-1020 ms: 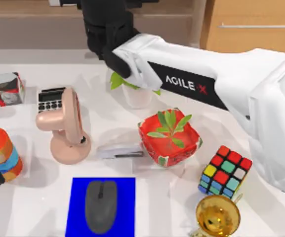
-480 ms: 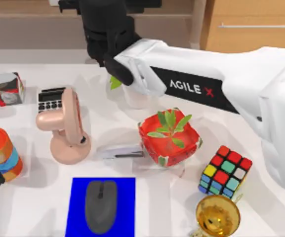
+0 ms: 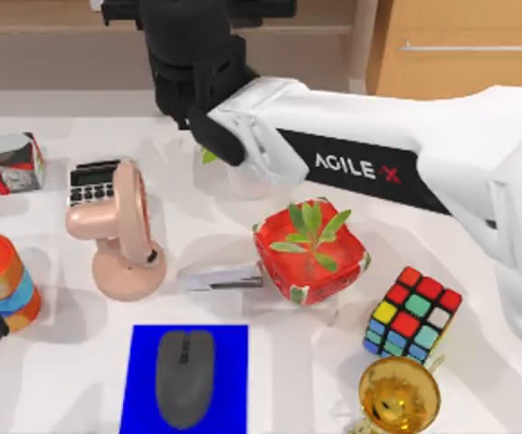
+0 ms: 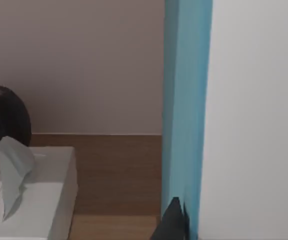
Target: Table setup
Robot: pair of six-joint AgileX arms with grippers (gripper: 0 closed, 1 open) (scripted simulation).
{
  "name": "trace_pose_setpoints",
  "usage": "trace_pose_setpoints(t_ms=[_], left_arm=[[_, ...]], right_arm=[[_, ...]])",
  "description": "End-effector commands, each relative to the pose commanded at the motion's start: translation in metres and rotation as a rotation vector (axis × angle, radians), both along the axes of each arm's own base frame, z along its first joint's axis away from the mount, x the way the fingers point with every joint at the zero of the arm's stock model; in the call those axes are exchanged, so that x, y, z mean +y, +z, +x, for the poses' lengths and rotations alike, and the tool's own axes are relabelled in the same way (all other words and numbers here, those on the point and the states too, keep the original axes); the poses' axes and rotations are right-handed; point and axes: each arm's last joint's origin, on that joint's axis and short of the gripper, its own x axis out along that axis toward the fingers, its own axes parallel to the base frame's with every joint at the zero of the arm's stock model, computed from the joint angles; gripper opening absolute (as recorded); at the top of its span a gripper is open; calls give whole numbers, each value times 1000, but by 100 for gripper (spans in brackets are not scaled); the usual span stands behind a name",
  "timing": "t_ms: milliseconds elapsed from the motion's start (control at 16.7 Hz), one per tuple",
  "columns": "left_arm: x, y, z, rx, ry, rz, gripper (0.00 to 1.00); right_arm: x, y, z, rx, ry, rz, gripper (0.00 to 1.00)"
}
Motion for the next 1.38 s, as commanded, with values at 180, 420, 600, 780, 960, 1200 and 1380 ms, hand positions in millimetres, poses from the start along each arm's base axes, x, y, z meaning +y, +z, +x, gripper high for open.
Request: trace_pose_setpoints(t_ms=[180,420,600,780,960,1200,1380], left_arm=[[0,0,0,0,0,0,100],[0,0,0,0,0,0,100],[0,0,0,0,0,0,100],[0,0,0,0,0,0,100],[0,0,0,0,0,0,100],[0,0,0,0,0,0,100],[0,0,0,0,0,0,100]], right_arm=[[-3,5,-3,3,15,11,0],[-14,18,-18,31,80,54,0],[-29,27,-37,75,158,103,0],[-52,35,-61,138,248,168,0],[-84,44,-87,204,334,259,0],[-137,49,-115,285,416,416,0],[-180,43,-128,347,435,548,0]])
